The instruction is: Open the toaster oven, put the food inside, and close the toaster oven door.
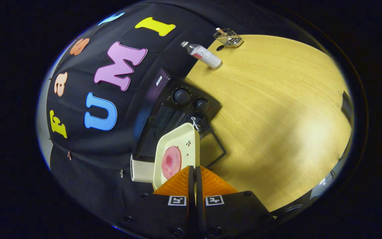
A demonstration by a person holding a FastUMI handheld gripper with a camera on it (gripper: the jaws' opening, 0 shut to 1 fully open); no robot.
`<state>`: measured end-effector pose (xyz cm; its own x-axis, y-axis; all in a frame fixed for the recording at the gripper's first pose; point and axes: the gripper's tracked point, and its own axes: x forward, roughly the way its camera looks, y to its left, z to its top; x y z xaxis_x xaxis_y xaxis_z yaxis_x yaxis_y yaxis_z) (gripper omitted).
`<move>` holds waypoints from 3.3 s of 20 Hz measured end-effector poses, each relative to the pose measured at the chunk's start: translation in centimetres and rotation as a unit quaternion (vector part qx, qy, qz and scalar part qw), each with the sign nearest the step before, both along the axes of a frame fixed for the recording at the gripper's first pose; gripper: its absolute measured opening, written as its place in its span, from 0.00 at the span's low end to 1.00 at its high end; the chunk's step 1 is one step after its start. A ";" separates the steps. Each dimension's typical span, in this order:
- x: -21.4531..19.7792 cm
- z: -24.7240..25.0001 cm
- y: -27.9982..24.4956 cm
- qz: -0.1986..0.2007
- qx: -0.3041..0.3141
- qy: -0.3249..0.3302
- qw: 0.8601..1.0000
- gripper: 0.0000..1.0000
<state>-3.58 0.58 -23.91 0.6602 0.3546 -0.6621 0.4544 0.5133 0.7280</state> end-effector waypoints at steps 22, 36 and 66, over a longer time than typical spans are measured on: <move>16.3 -7.0 8.8 -0.085 -0.032 -0.043 0.995 0.06; 14.6 -6.0 11.1 -0.063 -0.022 -0.027 0.997 0.59; -6.5 -10.7 6.7 0.277 -0.376 0.024 0.884 1.00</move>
<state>-10.05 7.25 -34.56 0.4875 0.0619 -0.8709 0.0036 0.9973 0.0729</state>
